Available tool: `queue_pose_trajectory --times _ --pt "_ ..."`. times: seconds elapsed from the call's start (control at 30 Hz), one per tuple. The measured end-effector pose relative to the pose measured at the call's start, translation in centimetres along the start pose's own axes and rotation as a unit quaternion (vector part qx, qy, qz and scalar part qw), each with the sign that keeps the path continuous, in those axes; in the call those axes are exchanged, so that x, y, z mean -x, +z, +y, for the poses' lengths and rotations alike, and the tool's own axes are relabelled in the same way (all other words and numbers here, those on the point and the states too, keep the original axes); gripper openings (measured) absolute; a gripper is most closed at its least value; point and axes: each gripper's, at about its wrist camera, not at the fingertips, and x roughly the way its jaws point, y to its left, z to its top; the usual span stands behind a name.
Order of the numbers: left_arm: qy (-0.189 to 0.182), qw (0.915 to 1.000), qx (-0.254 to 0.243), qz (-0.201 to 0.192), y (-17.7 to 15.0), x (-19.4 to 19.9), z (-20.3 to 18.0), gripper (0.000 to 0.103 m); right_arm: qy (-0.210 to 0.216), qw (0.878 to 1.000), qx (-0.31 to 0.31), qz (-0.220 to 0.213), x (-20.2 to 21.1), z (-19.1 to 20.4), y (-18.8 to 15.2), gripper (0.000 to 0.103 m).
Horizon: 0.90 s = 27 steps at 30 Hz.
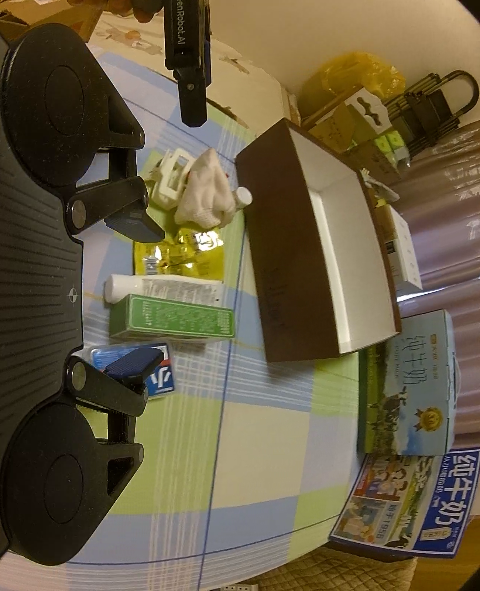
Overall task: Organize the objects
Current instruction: 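Withdraw both tools from the box back toward the table items, then grasp the white towel with the left gripper while the right grasps the green medicine box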
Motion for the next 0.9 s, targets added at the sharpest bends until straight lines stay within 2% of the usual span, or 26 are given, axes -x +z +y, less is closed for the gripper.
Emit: queue_pose_trajectory --times 0.57,0.9 --pt "-0.004 0.9998 -0.021 0.007 0.0 -2.2 -1.4 0.083 -0.015 0.999 -0.003 0.028 -2.8 -0.6 0.0 0.061" --pt "-0.012 0.9992 -0.034 0.019 0.8 -4.4 -1.1 0.082 -0.03 0.999 0.011 0.034 -5.2 -0.4 1.1 0.06"
